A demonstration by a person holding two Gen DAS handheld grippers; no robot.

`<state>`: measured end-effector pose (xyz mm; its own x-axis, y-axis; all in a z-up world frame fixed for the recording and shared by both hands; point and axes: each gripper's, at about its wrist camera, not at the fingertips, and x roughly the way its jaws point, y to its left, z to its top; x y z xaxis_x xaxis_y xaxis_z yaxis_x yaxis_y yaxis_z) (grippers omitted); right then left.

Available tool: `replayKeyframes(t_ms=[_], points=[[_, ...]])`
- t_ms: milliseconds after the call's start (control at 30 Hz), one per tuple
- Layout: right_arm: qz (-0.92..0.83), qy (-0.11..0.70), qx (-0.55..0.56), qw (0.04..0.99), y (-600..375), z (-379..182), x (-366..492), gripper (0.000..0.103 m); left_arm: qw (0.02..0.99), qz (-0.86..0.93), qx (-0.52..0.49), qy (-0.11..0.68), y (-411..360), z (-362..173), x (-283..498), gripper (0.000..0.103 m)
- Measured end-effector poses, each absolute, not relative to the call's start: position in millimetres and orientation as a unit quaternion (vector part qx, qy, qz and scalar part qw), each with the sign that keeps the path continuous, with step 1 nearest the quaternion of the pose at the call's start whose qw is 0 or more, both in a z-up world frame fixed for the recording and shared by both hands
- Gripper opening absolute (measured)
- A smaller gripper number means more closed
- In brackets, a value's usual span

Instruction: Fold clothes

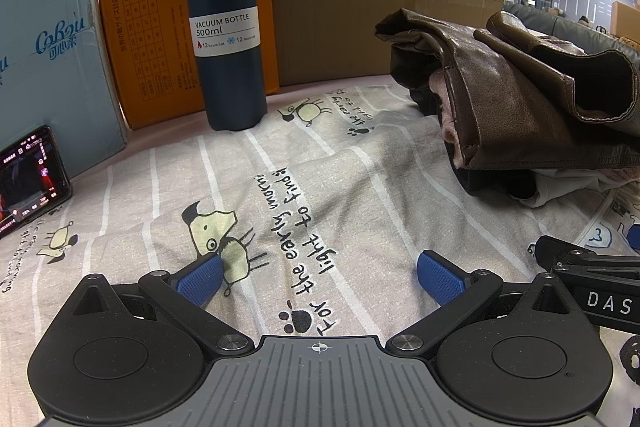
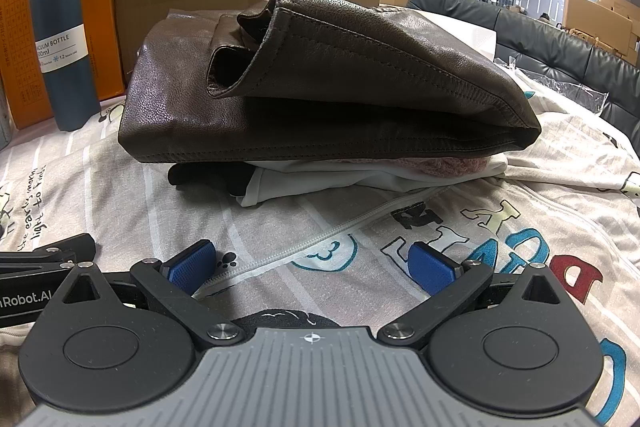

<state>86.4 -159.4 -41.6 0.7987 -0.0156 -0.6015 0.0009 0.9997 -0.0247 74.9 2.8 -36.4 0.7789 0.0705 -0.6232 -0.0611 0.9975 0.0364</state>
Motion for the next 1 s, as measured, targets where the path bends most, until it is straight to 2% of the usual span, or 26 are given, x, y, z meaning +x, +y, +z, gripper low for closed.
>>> replayKeyframes(t_ms=[1000], points=[[-0.003, 0.320, -0.004, 0.948, -160.3, -41.6, 88.1, 0.103, 0.943, 0.036, 0.006, 0.331, 2.8, -36.6, 75.0, 0.103]])
